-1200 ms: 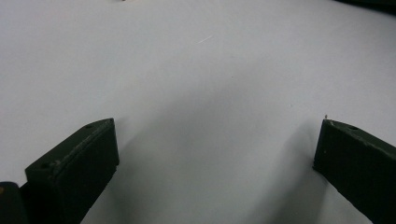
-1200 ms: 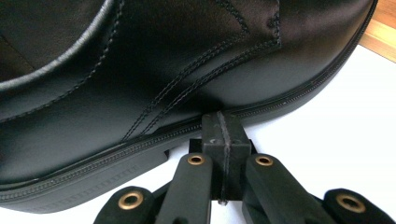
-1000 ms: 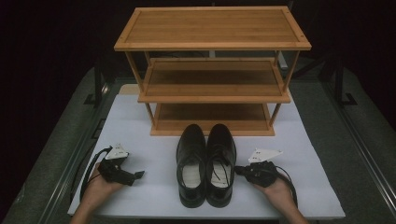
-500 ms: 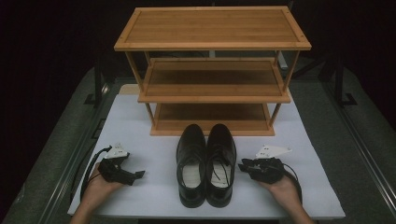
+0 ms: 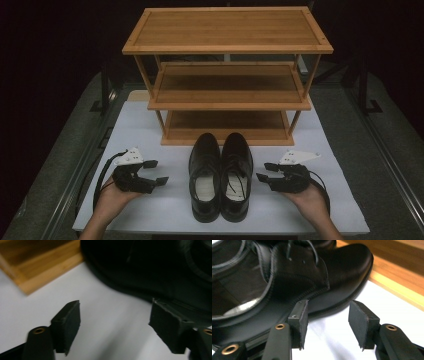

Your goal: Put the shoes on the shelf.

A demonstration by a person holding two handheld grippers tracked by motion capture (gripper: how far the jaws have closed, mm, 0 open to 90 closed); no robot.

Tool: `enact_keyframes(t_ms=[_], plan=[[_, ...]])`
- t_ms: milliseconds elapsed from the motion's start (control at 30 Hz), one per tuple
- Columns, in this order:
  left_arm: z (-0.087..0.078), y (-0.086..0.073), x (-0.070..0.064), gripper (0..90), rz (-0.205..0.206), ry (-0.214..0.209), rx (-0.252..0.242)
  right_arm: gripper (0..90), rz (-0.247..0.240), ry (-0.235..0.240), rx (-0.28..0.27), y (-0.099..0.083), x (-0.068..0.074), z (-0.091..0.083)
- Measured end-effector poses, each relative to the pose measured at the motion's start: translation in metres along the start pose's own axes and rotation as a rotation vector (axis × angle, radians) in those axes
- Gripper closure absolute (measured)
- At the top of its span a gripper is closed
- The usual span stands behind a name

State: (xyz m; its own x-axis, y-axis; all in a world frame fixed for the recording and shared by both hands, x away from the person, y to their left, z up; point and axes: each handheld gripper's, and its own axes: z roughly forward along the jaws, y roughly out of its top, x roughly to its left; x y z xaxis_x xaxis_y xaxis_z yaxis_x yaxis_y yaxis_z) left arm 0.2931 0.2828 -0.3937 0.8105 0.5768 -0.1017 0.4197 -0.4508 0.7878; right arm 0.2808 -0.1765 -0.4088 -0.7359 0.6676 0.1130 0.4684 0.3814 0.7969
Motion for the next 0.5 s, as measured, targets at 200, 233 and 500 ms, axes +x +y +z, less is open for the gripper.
enact_keyframes(t_ms=[200, 233, 500], plan=[[-0.001, 0.022, -0.016, 35.2, 0.042, -0.069, -0.049, 48.8, 0.0, 0.035, -0.03, 0.011, 0.005, -0.008], [-0.001, 0.022, -0.016, 36.2, 0.042, -0.069, -0.049, 48.8, 0.0, 0.035, -0.03, 0.011, 0.005, -0.008], [0.013, 0.049, -0.026, 45.0, 0.072, -0.124, -0.07, 50.5, -0.024, 0.081, -0.048, 0.031, 0.013, -0.004]])
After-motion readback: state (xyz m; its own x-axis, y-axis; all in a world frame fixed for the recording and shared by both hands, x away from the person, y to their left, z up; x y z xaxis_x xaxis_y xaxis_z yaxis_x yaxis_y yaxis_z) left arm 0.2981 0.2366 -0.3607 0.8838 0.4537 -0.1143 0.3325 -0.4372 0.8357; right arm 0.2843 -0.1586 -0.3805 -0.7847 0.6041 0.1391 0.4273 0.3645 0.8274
